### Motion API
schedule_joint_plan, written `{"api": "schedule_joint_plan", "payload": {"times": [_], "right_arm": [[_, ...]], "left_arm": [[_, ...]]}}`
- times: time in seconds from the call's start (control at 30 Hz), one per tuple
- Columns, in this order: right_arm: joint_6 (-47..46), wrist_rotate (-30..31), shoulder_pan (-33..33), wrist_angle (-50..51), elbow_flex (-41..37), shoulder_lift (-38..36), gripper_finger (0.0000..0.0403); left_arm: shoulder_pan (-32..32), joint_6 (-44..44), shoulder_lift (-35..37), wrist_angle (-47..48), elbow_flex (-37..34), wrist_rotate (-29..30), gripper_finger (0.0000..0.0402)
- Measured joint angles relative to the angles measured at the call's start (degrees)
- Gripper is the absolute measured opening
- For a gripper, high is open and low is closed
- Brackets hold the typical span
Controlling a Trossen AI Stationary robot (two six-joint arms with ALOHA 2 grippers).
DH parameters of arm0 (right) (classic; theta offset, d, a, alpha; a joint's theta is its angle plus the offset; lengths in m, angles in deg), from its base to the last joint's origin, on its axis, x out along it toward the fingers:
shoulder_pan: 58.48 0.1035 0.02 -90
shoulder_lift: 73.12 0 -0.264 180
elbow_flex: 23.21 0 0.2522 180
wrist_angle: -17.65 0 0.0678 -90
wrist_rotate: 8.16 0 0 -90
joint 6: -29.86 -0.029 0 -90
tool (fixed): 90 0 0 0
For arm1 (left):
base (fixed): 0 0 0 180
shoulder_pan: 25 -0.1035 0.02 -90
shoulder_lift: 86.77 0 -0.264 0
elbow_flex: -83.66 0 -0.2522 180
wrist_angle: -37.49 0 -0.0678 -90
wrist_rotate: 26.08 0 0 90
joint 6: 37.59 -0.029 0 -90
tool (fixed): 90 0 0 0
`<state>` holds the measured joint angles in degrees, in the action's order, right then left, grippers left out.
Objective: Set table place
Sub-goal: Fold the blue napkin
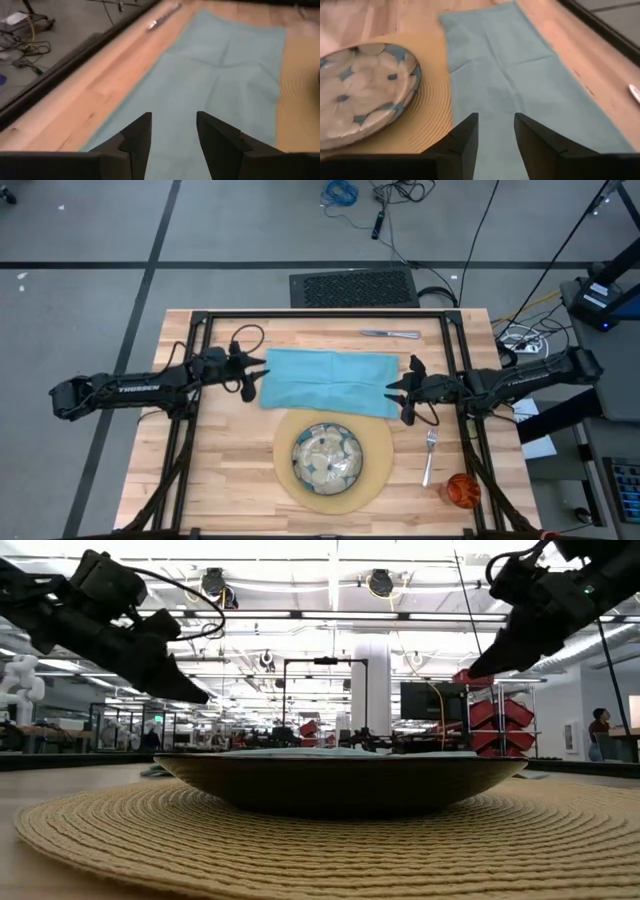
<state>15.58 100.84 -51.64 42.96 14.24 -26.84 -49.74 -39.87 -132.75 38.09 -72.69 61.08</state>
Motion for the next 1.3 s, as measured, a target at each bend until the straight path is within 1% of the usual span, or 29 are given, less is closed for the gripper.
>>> {"api": "schedule_joint_plan", "payload": {"times": [0.17, 0.27, 0.37, 0.43, 0.5, 0.57, 0.7, 0.87, 0.97, 1.13, 1.3], "right_arm": [[-0.4, -4.7, -2.07, 1.18, 0.0, 0.0, 0.0117], [-0.1, -7.0, -2.55, 0.39, 0.0, 0.0, 0.0116], [1.97, -6.95, -3.46, -1.08, 0.0, 0.0, 0.0116], [4.9, -5.7, -5.09, -0.89, 0.0, 0.0, 0.0116], [6.13, -3.95, -7.84, -0.48, 0.0, 0.15, 0.0116], [6.28, -4.83, -11.1, -0.55, -0.01, 0.34, 0.0116], [5.73, -12.21, -15.02, -1.94, -0.02, 0.7, 0.0116], [6.38, -17.88, -16.32, -10.94, -0.07, 1.3, 0.0116], [6.14, -19.54, -16.69, -14.05, -0.07, 2.24, 0.0116], [4.58, -19.83, -16.39, -13.11, -0.07, 4.32, 0.0116], [3.13, -22.05, -14.87, -13.18, -0.07, 7.22, 0.0116]], "left_arm": [[-1.09, 3.83, -1.98, -4.28, 0.0, -2.31, 0.0142], [-1.25, 5.87, -3.36, -8.11, 0.0, -2.47, 0.0142], [-1.96, 6.97, -5.04, -10.8, 0.0, -2.42, 0.0142], [-3.2, 7.79, -6.53, -12.4, 0.03, -1.37, 0.0142], [-5.01, 8.02, -8.42, -11.66, 0.7, -0.46, 0.0142], [-6.65, 8.04, -10.85, -11.73, 1.23, -0.51, 0.0142], [-7.82, 8.07, -15.64, -11.87, 2.83, -4.45, 0.0142], [-8.5, 7.97, -23.08, -9.46, 6.79, -5.82, 0.0138], [-8.71, 7.47, -28.57, -7.26, 9.9, -7.34, 0.0137], [-8.75, 6.47, -35.14, -6.88, 12.96, -7.37, 0.0136], [-9.65, 6.31, -40.0, -6.61, 14.89, -6.73, 0.0136]]}}
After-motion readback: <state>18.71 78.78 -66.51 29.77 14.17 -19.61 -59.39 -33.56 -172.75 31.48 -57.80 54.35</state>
